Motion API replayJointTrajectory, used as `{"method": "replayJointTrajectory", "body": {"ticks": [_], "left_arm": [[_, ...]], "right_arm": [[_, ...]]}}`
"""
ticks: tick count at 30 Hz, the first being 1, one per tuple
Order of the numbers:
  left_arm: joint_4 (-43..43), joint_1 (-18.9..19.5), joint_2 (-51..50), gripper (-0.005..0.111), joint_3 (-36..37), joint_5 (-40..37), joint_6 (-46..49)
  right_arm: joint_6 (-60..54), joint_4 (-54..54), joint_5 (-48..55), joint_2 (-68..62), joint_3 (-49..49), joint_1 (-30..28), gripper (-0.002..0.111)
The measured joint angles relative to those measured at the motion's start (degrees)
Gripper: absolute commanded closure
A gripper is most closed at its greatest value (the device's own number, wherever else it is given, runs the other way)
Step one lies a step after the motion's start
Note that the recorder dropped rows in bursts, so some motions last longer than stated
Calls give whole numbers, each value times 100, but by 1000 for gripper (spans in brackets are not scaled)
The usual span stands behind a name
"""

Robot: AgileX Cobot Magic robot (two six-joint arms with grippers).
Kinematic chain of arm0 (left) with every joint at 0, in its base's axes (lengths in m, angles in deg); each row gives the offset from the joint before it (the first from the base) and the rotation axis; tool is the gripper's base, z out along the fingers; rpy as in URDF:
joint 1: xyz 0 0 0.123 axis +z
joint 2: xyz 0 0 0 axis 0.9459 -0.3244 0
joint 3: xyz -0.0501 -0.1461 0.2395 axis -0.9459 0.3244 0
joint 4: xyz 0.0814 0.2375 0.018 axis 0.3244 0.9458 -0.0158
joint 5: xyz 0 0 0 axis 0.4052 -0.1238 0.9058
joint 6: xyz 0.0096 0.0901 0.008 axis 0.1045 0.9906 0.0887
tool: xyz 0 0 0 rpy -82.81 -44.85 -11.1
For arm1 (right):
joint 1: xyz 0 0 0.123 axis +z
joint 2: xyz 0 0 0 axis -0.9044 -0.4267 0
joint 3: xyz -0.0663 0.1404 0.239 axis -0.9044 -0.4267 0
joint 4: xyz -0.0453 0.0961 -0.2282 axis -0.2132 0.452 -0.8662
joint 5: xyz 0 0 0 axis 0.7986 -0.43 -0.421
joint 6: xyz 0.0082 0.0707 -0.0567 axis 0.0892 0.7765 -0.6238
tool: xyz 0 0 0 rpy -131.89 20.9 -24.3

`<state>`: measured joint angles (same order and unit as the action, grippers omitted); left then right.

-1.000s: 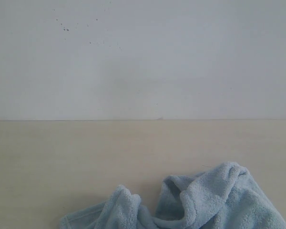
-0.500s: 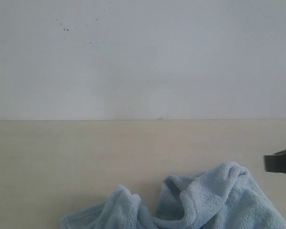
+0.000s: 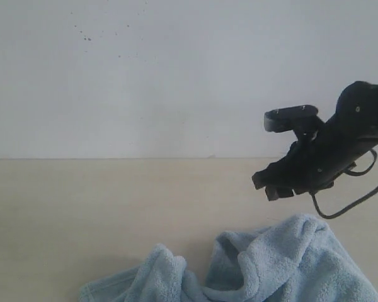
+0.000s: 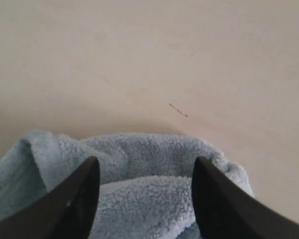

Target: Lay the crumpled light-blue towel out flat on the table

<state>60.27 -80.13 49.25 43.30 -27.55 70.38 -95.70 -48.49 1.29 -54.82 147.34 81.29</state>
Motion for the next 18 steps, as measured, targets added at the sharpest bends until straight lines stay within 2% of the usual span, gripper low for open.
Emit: {"method": "replayJointTrajectory", "body": {"ticks": [11,12,15,16,17,18], "left_arm": [[0,0,0,103,0,0,0],[0,0,0,103,0,0,0],[0,0,0,103,0,0,0],[0,0,0,103,0,0,0],[0,0,0,103,0,0,0],[0,0,0,103,0,0,0]], "right_arm": [[300,-947,558,-732,79,0,57],[311,-986,663,-754,79,0,61],[370,-1064,933,-767,79,0,90],[377,-1064,989,-767,79,0,104],[390,-1064,1020,-739,60,0,108],[390,-1064,1020,-701,5,0,106]]}}
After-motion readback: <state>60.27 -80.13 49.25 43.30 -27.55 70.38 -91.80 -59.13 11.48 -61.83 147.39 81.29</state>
